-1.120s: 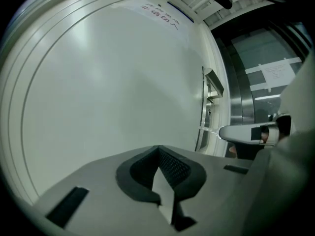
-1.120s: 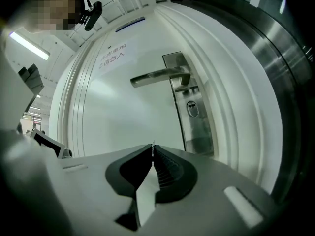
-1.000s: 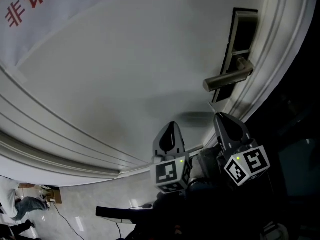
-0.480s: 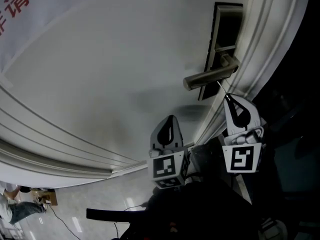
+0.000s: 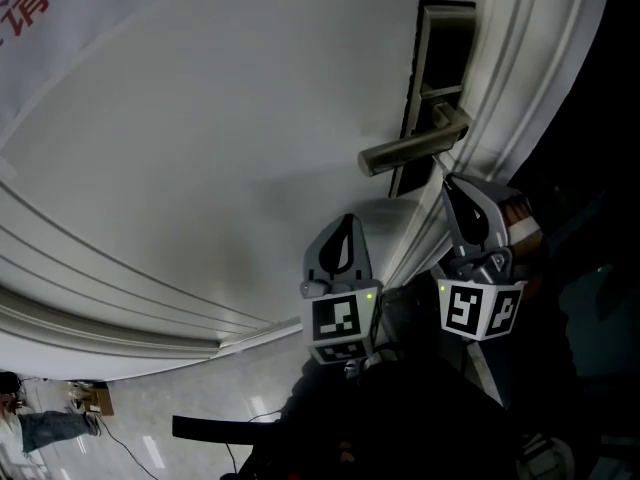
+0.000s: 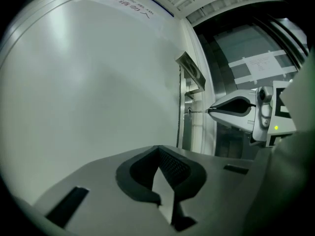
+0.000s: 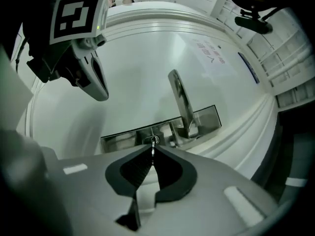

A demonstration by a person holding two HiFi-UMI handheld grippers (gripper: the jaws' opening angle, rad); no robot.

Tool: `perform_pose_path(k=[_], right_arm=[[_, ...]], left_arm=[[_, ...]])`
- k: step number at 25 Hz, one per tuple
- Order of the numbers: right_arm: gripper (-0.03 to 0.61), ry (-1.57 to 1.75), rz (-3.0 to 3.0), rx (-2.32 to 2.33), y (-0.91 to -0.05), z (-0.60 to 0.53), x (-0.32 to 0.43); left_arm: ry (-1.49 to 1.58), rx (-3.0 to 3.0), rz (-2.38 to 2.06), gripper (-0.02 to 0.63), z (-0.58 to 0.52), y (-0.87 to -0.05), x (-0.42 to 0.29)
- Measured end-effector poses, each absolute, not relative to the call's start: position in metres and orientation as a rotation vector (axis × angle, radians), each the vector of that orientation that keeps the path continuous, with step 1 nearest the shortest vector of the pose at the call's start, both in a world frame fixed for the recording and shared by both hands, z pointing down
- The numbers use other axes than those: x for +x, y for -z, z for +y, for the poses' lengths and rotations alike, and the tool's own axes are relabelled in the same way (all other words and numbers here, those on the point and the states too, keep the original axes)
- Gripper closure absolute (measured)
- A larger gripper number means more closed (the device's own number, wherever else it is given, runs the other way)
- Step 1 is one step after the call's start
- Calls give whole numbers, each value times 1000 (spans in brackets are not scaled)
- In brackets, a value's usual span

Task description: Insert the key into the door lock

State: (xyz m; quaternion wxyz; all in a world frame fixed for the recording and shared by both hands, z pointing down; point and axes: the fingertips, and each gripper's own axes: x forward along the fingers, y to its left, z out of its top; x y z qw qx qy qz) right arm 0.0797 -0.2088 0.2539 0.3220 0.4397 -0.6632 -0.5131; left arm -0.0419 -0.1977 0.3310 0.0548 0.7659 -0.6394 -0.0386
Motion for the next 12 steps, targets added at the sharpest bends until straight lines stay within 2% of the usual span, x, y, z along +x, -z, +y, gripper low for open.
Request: perform_pose_path(k=[12], right_arm=[[566, 1390, -1630, 1126, -255, -216, 75]], left_arm=[[77, 2361, -1926, 612, -200, -324, -34]])
